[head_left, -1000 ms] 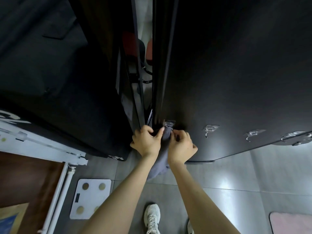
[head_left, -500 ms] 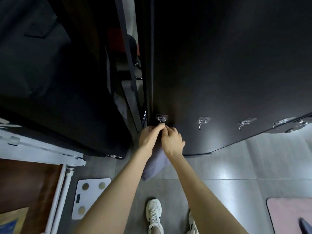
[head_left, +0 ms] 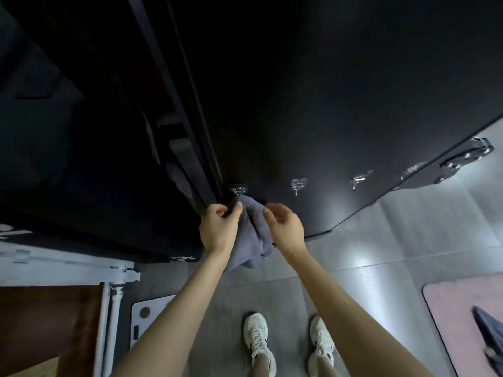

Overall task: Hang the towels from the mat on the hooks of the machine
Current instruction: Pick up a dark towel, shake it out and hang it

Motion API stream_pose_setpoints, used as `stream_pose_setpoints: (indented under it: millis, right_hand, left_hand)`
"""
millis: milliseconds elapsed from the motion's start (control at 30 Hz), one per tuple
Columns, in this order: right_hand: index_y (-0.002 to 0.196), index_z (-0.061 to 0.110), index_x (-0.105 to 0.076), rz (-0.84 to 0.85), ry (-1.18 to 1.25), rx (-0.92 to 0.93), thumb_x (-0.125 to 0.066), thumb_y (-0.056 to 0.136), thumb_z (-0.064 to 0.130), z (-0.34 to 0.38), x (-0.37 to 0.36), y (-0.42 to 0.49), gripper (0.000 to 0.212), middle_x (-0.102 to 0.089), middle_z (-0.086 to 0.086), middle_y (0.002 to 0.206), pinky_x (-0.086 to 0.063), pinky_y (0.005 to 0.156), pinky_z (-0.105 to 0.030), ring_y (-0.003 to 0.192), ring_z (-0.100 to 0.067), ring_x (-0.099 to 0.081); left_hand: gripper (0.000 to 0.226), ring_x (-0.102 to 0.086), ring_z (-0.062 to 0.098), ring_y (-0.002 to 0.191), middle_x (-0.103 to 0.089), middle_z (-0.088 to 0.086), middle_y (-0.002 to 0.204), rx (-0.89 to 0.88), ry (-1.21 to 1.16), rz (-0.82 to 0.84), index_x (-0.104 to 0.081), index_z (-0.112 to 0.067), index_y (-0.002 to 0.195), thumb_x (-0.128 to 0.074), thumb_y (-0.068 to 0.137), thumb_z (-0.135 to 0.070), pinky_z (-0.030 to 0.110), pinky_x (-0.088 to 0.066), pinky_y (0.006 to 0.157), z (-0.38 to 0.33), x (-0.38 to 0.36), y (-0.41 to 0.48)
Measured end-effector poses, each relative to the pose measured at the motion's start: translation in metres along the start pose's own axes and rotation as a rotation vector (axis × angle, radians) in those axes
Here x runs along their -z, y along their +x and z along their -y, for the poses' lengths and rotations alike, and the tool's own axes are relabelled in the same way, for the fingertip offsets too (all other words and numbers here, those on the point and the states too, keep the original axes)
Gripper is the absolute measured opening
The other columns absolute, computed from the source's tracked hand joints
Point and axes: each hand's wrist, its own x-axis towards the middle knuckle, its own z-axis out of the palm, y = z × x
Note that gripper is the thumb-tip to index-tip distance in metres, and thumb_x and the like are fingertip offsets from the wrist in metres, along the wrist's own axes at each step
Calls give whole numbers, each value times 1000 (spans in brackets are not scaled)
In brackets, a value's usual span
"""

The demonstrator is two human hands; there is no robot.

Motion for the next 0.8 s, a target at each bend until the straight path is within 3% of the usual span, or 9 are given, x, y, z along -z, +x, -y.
stream_pose_setpoints:
  millis: [100, 200, 333, 567, 667, 800]
  right_hand:
    - [92, 25, -65, -14, 36, -14, -55, 90, 34, -10, 37, -16, 13, -68, 5, 90, -53, 76, -34, 84, -13, -64]
    - [88, 19, -65, -26, -40, -55, -57, 91, 33, -32, 85, -39, 16, -66, 3, 83, -48, 72, -30, 78, -14, -61]
    - [96, 15, -67, -60, -132, -187, -54, 91, 39, -82, 156, -77, 28, -70, -2, 91, -52, 79, -37, 86, -19, -65]
    - [91, 14, -69, -307, -89, -447, -57, 90, 33, -177, 281, -142, 23, -71, -6, 90, -51, 81, -37, 87, -23, -65]
    - [89, 15, -69, -391, -57, -531, -56, 89, 33, -215, 334, -164, 22, -70, -3, 90, -50, 82, -34, 87, -21, -65]
    - [89, 18, -68, -448, -30, -620, -55, 90, 34, -267, 404, -185, 20, -67, 3, 88, -45, 78, -28, 87, -16, -60]
  left_hand:
    - [48, -64, 18, 77, -65, -2, 78, -133, 59, 51, -58, -22, 79, -45, 69, -67, 38, -55, 75, -17, -4, -25]
    - [36, -61, 16, 74, -63, -4, 75, -270, 136, 170, -59, -19, 78, -51, 84, -53, 30, -51, 75, -49, -22, -58]
    - [30, -54, 14, 68, -58, -4, 70, -464, 149, 432, -52, -24, 65, -54, 88, -43, 31, -42, 65, -101, -67, -107]
    - [32, -53, 20, 71, -60, 3, 70, -736, 210, 813, -58, -8, 70, -56, 91, -32, 27, -30, 59, -191, -187, -213]
    - [36, -51, 20, 66, -52, -4, 58, -839, 253, 923, -52, -15, 61, -56, 90, -34, 29, -32, 60, -221, -247, -261]
    - [37, -56, 23, 71, -62, 1, 67, -970, 323, 1076, -60, -11, 67, -55, 89, -42, 32, -39, 67, -259, -339, -328]
